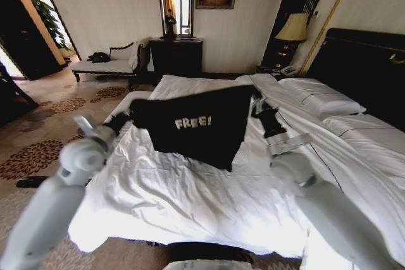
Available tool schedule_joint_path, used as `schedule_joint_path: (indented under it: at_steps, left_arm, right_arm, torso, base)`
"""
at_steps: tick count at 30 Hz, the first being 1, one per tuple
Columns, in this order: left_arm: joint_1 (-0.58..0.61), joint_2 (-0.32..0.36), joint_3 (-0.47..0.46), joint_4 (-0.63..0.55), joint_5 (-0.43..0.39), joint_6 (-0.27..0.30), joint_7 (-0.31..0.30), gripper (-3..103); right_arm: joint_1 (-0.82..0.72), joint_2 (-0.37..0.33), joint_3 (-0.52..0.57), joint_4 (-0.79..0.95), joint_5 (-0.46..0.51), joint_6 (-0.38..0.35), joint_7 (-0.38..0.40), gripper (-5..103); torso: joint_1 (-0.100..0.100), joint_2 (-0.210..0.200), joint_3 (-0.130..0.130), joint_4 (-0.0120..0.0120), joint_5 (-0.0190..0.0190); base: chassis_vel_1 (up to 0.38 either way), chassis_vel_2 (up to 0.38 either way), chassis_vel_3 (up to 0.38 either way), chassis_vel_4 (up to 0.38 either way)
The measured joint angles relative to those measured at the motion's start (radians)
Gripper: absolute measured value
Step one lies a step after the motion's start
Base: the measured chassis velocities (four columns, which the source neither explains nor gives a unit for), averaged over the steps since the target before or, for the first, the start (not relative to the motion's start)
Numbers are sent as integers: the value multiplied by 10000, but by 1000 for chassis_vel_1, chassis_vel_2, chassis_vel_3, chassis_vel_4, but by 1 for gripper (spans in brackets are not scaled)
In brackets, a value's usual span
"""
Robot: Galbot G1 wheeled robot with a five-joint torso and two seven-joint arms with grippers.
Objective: Fold the clothes on the bed.
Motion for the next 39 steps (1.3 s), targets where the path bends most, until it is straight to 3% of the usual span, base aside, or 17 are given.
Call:
schedule_joint_path:
  at_steps: [14,15,16,19,20,24,30,39]
  left_arm:
    - [-415,1862,-3027,-1508,-2835,77,-555,2]
    - [-194,2093,-3632,-1681,-3325,77,-583,2]
    - [-194,2093,-3632,-1681,-3325,77,-583,2]
    - [640,2613,-5484,-2066,-4234,88,-568,2]
    - [640,2613,-5484,-2066,-4234,88,-568,2]
    - [1783,2786,-7144,-2339,-4758,145,-541,2]
    - [2318,2489,-7293,-2602,-4710,278,-563,2]
    - [2864,1943,-5371,-3393,-3944,722,-871,2]
  right_arm:
    - [135,-2517,2715,2081,2926,-561,162,0]
    - [77,-2846,3250,2432,3308,-680,357,0]
    - [77,-2846,3250,2432,3308,-680,357,0]
    - [48,-3534,4600,3083,4219,-909,624,0]
    - [48,-3534,4600,3083,4219,-909,624,0]
    - [-138,-3779,5370,3391,4376,-932,666,0]
    - [-332,-3497,5145,3369,4119,-979,697,0]
    - [-997,-2399,3531,3331,2834,-1158,911,0]
  torso:
    - [0,0,-1,0,-1]
    - [0,0,-1,-1,-3]
    - [0,0,-1,-1,-3]
    - [-2,1,-2,1,-4]
    - [-2,1,-2,1,-4]
    - [-2,1,-2,1,-3]
    - [-2,1,-2,0,-2]
    - [2,-2,1,2,-2]
  base:
    - [0,0,0,0]
    - [0,0,0,0]
    - [0,0,0,0]
    - [0,0,0,0]
    - [0,0,0,0]
    - [0,0,0,0]
    - [0,0,0,0]
    - [0,0,0,0]
